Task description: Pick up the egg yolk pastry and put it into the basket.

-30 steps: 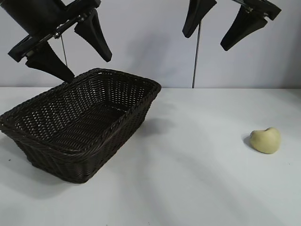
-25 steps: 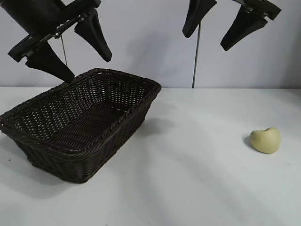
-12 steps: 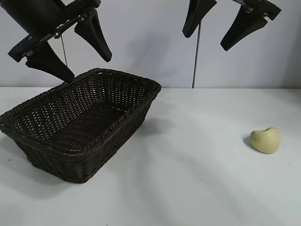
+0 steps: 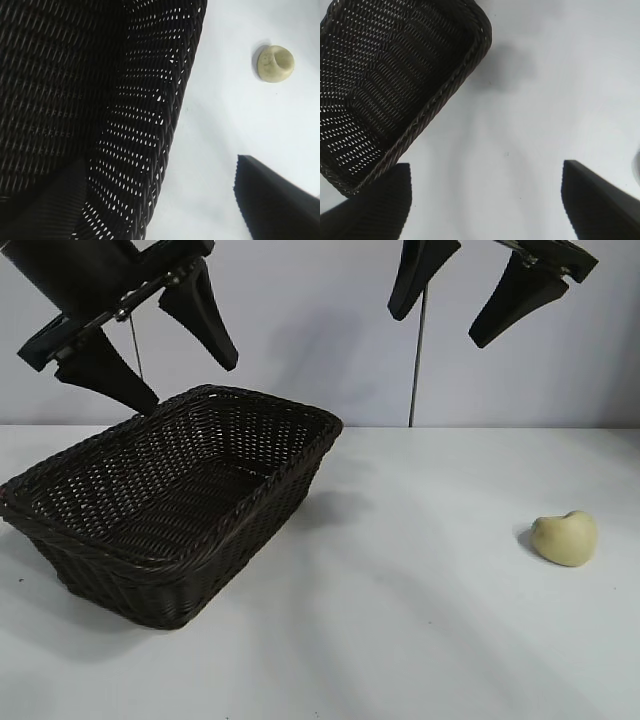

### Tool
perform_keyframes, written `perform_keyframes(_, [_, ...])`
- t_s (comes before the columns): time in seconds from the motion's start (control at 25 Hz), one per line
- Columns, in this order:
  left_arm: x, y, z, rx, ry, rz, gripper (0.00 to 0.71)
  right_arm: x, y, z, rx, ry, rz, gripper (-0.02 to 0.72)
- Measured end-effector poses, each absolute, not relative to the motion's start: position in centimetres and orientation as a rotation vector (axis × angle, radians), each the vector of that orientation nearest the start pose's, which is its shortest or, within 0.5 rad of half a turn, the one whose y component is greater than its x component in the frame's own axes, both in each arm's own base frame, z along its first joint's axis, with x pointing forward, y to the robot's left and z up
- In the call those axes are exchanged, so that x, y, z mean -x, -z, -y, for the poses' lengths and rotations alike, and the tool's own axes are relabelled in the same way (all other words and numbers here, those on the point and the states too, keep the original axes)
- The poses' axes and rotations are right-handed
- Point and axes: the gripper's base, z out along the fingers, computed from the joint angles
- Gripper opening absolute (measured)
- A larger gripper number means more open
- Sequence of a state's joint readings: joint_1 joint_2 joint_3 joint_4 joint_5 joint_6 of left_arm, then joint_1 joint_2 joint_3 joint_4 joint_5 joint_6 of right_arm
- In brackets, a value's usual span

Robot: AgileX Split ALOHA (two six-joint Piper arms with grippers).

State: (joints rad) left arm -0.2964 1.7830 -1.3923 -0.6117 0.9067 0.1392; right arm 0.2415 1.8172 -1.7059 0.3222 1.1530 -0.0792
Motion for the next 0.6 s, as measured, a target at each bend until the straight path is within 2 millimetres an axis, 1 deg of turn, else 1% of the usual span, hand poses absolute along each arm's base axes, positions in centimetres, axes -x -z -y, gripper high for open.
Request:
perform_keyframes(0.2, [-35.1,-26.4,15.0,-0.182,0.801,-2.714,0.589,-37.5,-32.4,-11.9,0.339,-0.485,-2.716,0.591])
perform_keyframes(0.32, [-34.8,-26.5,14.9,-0.14,0.811,-2.752,0.589,-37.5,-32.4,-11.9,0.339,-0.485,-2.716,0.591])
perform_keyframes(0.44, [-34.0,-27.2,14.4,-0.104,0.757,-2.799,0.589,-37.5,-32.4,-11.9,0.339,-0.485,-2.716,0.591])
perform_keyframes(0.6, [-32.5,-28.7,13.2,-0.053,0.637,-2.866,0.589,-37.5,-32.4,-11.9,0.339,-0.485,-2.716,0.591])
